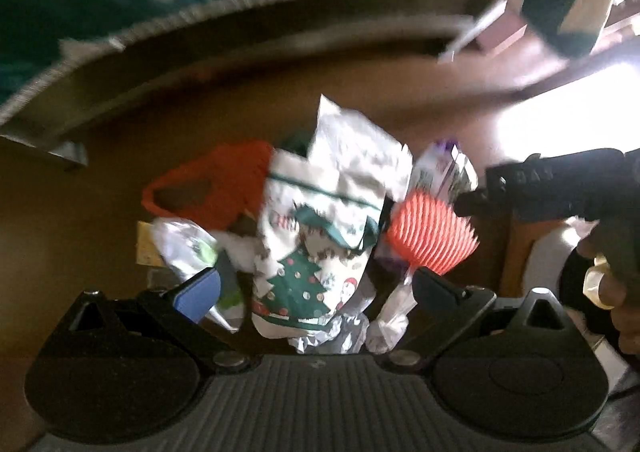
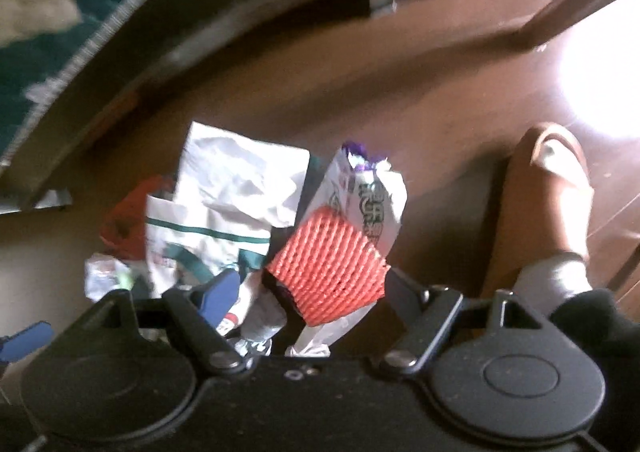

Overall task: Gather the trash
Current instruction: 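Lower both tools down onto the trash pile on the floor, then close left tool on the Christmas tote bag while right tool closes on orange foam net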

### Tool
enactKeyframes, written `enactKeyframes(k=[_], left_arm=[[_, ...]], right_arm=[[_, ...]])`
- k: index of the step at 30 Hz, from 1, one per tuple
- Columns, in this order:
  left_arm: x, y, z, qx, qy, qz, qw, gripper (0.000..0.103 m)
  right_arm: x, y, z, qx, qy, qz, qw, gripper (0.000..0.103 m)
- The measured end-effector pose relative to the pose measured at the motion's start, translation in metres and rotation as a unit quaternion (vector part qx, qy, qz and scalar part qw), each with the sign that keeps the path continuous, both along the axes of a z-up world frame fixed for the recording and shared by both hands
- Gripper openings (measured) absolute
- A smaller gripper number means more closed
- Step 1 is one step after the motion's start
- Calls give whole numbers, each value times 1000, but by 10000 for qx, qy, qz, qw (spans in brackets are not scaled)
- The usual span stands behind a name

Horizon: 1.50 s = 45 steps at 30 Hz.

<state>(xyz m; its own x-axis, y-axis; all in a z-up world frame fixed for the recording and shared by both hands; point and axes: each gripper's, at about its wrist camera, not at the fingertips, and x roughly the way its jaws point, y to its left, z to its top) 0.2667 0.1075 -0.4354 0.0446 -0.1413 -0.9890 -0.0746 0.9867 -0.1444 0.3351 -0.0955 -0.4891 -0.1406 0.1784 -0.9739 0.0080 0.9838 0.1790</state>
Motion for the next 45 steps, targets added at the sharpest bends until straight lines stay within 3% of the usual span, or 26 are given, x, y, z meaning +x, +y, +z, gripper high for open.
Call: enactKeyframes(k=[7,15,19,22,25,33,34,35,36,37,41,45], left_arm=[[4,-11,-68,122,642,-400,9971,103],[7,-9,-100,124,822,-379,9958,98],[9,-3,-109,152,929,-313,9951,68],[12,4,-113,79,984,-185,9949,57],[15,9,-109,41,944,-97,9955,35],[16,26,-101,-48,879,14,9961,14],[16,27,-99,-54,867,19,9962,12],[17,29,-97,-47,855,15,9963,12],[17,32,-97,-51,846,15,9964,11],[17,32,-94,-63,835,9,9965,10],[12,29,-92,-31,802,-46,9968,7],[11,33,-73,-36,723,19,9974,5]], right_arm=[[3,28,-47,-32,271,589,9979,80],[2,34,-75,-147,258,918,9953,77],[-1,34,-76,-203,167,978,9949,76],[-4,37,-74,-179,149,1028,9944,76],[-5,44,-76,-174,106,1113,9936,75],[-14,55,-77,-143,55,1311,9913,72],[-15,57,-76,-130,46,1339,9909,59],[-16,59,-77,-172,59,1380,9903,38],[-16,61,-78,-307,117,1404,9896,0],[-16,62,-78,-382,113,1400,9893,5],[-23,65,-77,-405,90,1567,9868,0],[-20,68,-56,-451,-74,1595,9861,0]])
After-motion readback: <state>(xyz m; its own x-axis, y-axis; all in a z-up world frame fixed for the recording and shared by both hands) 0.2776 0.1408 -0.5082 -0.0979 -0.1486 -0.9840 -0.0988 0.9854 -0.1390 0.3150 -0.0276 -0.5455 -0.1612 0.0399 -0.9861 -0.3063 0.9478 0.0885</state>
